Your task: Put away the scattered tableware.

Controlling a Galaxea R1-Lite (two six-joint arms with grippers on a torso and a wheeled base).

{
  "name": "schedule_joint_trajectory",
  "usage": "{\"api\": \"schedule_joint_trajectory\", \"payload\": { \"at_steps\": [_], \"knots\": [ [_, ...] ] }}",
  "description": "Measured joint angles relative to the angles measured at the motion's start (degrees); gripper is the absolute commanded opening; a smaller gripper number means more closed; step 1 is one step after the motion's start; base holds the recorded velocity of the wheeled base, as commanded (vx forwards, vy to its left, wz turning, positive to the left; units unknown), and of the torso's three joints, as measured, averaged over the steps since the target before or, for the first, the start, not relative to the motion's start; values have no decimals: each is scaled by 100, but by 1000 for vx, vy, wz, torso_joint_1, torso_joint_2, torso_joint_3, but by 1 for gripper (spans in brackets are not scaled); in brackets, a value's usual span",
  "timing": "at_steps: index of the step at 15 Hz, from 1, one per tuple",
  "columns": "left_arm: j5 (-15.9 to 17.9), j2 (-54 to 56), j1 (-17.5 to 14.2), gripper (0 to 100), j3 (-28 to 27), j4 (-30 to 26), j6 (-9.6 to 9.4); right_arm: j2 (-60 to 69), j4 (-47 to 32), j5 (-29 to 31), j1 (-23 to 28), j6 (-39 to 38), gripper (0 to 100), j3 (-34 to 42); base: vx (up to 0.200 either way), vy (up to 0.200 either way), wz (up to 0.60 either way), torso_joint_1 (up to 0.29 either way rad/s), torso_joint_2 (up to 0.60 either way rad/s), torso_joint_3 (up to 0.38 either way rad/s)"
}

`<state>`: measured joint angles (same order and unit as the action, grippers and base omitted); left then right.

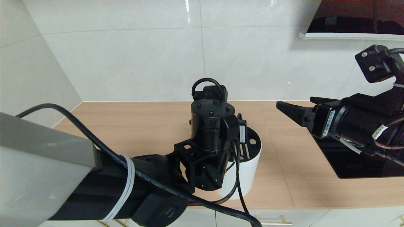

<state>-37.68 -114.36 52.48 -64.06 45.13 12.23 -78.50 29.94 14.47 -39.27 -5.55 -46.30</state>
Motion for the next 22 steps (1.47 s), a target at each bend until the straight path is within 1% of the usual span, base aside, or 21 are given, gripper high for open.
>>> {"api": "schedule_joint_trajectory", "payload": {
  "at_steps": [5, 8, 10, 11, 12, 13, 14, 15, 16, 17, 18, 19, 20, 22],
  "knots": [
    [-9, 5, 0, 100, 1, 143, -2, -2, 0, -2, 0, 0, 100, 0, 0, 0, 0, 0, 0, 0],
    [51, 332, -2, 100, 144, 446, -7, 0, 0, -2, 0, 5, 100, -2, 0, 0, 0, 0, 0, 0],
    [394, 901, -48, 100, 461, 550, -13, 9, 5, -9, 5, 22, 100, 46, 0, 0, 0, 0, 0, 0],
    [679, 1252, -116, 100, 701, 558, -16, 11, 2, -11, 7, 66, 100, 110, 0, 0, 0, 0, 0, 0],
    [1053, 1621, -232, 100, 970, 562, -18, 13, 11, -22, 29, 176, 100, 146, 0, 0, 0, 0, 0, 0],
    [1506, 2042, -402, 100, 1256, 550, -18, 22, 11, -30, 93, 260, 100, 168, 0, 0, 0, 0, 0, 0],
    [1853, 2434, -614, 100, 1475, 496, -18, 30, 22, -33, 184, 277, 100, 177, 0, 0, 0, 0, 0, 0],
    [2077, 2803, -841, 100, 1660, 386, -16, 50, 66, -35, 283, 277, 100, 177, 0, 0, 0, 0, 0, 0],
    [2211, 3154, -1084, 100, 1886, 323, -13, 94, 211, -41, 368, 268, 100, 188, 0, 0, 0, 0, 0, 0],
    [2274, 3434, -1307, 100, 2135, 285, -11, 143, 301, -41, 413, 249, 100, 221, 0, 0, 0, 0, 0, 0],
    [2297, 3680, -1585, 100, 2395, 274, -9, 217, 372, -44, 479, 244, 100, 297, 0, 0, 0, 0, 0, 0],
    [2308, 3950, -1941, 100, 2712, 255, -7, 367, 452, -55, 591, 249, 100, 430, 0, 0, 0, 0, 0, 0],
    [2332, 4231, -2310, 100, 3039, 250, -7, 592, 497, -121, 719, 249, 100, 631, 0, 0, 0, 0, 0, 0],
    [2486, 4885, -2909, 100, 3658, 227, -7, 1169, 503, -363, 991, 257, 100, 1301, 0, 0, 0, 0, 0, 0]
  ]
}}
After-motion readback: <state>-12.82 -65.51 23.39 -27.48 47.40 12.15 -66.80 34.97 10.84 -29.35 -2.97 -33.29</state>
